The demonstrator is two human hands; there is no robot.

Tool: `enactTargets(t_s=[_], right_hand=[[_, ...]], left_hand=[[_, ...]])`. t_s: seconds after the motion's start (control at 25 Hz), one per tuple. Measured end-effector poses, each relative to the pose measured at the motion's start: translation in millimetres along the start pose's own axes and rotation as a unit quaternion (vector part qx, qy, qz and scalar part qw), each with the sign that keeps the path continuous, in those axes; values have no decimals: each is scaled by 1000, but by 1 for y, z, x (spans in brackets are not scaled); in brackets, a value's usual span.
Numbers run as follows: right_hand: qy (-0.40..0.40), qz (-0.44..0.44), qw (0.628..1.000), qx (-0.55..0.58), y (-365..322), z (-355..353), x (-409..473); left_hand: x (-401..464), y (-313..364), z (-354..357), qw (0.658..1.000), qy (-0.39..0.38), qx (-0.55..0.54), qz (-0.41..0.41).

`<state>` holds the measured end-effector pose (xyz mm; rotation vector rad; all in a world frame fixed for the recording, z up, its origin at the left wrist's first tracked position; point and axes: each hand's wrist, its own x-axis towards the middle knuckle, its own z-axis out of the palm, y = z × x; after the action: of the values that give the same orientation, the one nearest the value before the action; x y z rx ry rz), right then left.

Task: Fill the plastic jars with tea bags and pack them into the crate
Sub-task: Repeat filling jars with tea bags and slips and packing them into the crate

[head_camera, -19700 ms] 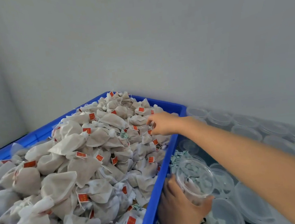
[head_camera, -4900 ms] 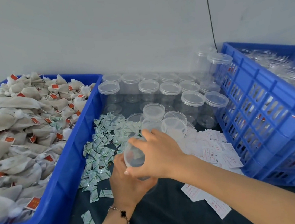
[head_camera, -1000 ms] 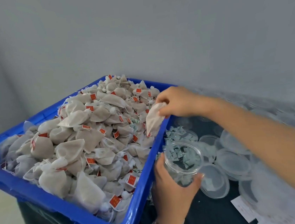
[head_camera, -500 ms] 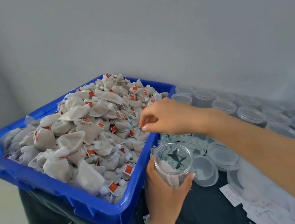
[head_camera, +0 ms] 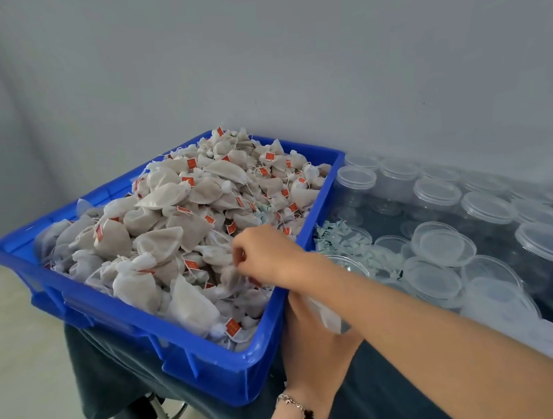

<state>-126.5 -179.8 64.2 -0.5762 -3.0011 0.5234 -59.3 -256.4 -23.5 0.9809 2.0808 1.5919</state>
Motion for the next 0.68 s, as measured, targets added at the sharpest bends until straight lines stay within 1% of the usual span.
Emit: enactTargets(t_s=[0.08, 0.16, 0.32, 0.4, 0.44, 0.48, 0.56, 0.6, 0.64, 0.68], right_hand=[[32, -11, 999, 31, 5, -30, -14], [49, -17, 996, 67, 10, -61, -33], [72, 2, 980, 185, 22, -108, -73], [68, 26, 972, 223, 32, -118, -87], [52, 47, 972, 225, 37, -118, -93], [27, 71, 975, 210, 41, -114, -98], [-22, 105, 988, 108, 47, -99, -103], [-17, 111, 993, 41, 50, -92, -103], [5, 110, 994, 6, 51, -88, -100], [26, 105, 994, 8, 47, -86, -94]], left_hand=[[0, -5, 3, 999, 4, -35, 12], [2, -9, 9, 999, 1, -29, 17], [6, -16, 16, 997, 60, -44, 35], [6, -17, 16, 995, 69, -50, 43], [7, -15, 15, 995, 68, -56, 51], [8, -18, 17, 994, 74, -48, 62], [8, -23, 20, 995, 65, -35, 67], [7, -24, 20, 996, 58, -35, 64], [6, -26, 21, 996, 55, -33, 59], [6, -28, 21, 997, 49, -26, 57]])
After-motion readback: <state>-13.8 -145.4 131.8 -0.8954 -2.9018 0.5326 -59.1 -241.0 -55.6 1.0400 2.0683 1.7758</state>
